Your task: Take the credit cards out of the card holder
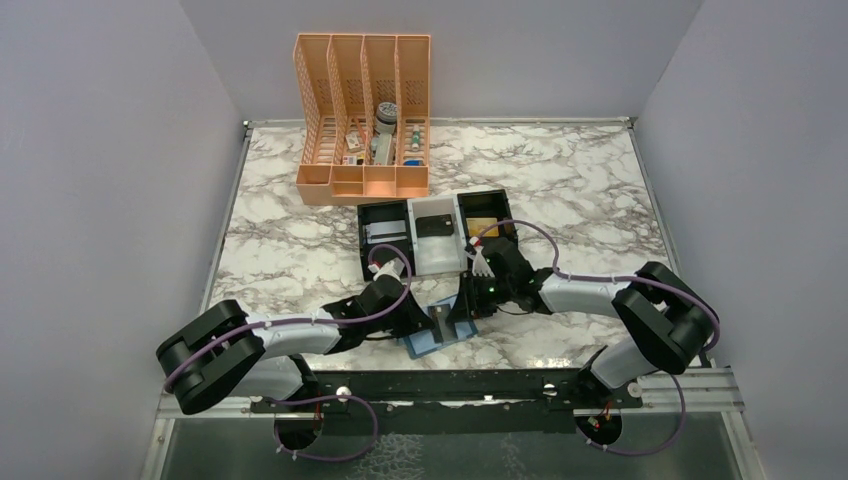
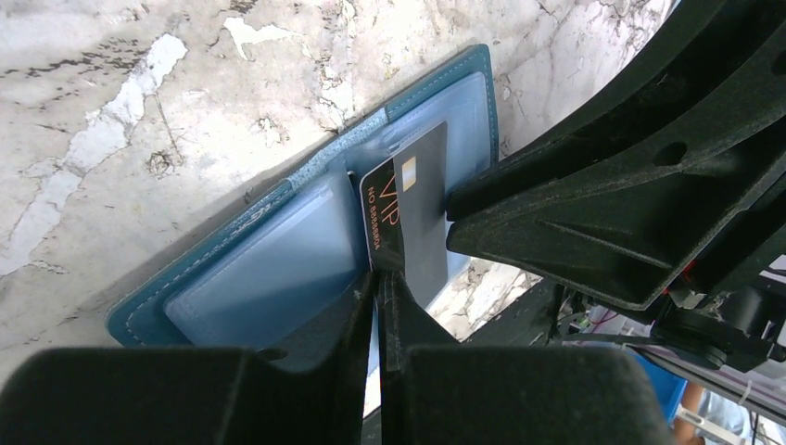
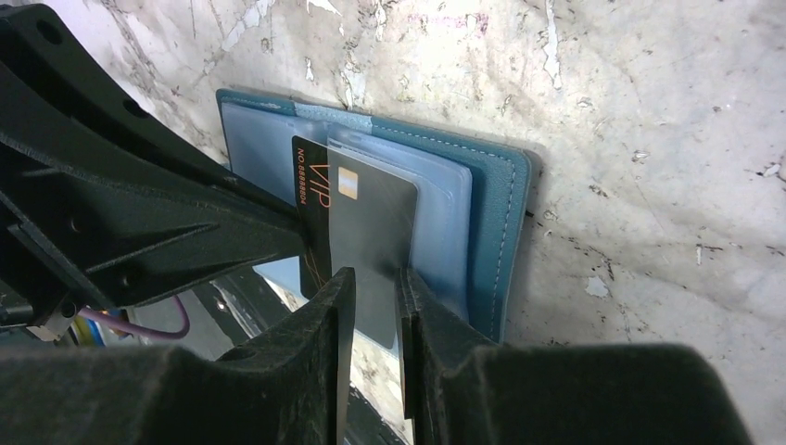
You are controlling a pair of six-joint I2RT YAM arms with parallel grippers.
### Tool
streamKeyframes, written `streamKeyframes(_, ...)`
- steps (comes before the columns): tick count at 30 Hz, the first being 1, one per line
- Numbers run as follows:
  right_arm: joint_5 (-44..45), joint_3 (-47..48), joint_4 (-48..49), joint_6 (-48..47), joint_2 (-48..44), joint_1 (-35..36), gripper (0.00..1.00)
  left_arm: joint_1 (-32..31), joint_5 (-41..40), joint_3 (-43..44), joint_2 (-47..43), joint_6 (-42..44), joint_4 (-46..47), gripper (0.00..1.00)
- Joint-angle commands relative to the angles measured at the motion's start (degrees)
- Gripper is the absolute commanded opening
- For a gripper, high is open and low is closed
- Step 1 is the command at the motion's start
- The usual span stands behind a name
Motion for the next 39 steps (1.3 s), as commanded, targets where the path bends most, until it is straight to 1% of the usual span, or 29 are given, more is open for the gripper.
streamKeyframes(1, 5.4, -1.9, -2.4, -1.1, 2.6, 0.1, 0.24, 0.3, 0.0, 0.3, 0.9, 0.5, 1.5, 0.14)
streamKeyframes(3, 5.6, -2.6, -1.8, -0.4, 2.1, 0.2, 0.24, 0.3, 0.4, 0.2, 1.7, 0.2, 2.2, 0.21)
streamKeyframes(7, 6.7, -3.0, -2.1, 0.1, 1.2, 0.2, 0.23, 0.3, 1.3, -0.2, 3.2, -0.6, 3.6, 0.32)
streamKeyframes(13, 7.1, -2.8, -2.3, 0.3, 1.4, 0.1, 0.23, 0.3, 2.9, 0.1, 6.1, -1.1, 5.8, 0.33)
streamKeyframes(17, 7.4, -2.8, -2.2, 0.4, 1.7, 0.2, 0.22, 0.3, 2.6, -0.1, 6.2, -1.4, 6.2, 0.29)
streamKeyframes(23, 7.7, -2.3, -2.6, 0.0, 1.1, 0.1, 0.22, 0.3, 0.8, -1.8, 3.1, -2.3, 6.2, 0.2)
streamKeyframes(25, 7.2, -1.6, -2.9, -0.8, 0.6, 0.2, 0.22, 0.3, 0.5, -2.2, 2.5, -2.4, 6.2, 0.11)
streamKeyframes(27, 6.9, -0.8, -3.8, -1.6, -1.1, 0.2, 0.23, 0.3, 0.4, -2.4, 2.1, -2.4, 6.1, 0.05)
streamKeyframes(30, 7.2, 0.0, -5.2, -2.5, -4.9, 0.2, 0.25, 0.3, 0.4, -2.6, 1.9, -2.4, 6.2, 0.02)
streamKeyframes(31, 9.1, 0.5, -6.5, -2.9, -6.3, 0.1, 0.26, 0.3, 0.4, -2.4, 1.9, -2.2, 6.2, 0.0)
streamKeyframes(35, 14.5, 2.5, -12.2, -4.3, -9.4, 0.2, 0.28, 0.4, 0.7, -1.7, 2.1, -1.8, 6.0, 0.0)
streamKeyframes(37, 14.1, 3.3, -13.9, -5.1, -9.9, 0.2, 0.28, 0.3, 0.8, -1.5, 2.3, -1.6, 5.9, 0.0)
streamKeyframes(39, 12.7, 3.1, -13.6, -5.0, -10.4, 0.1, 0.28, 0.3, 0.9, -1.1, 2.4, -1.4, 5.6, 0.0)
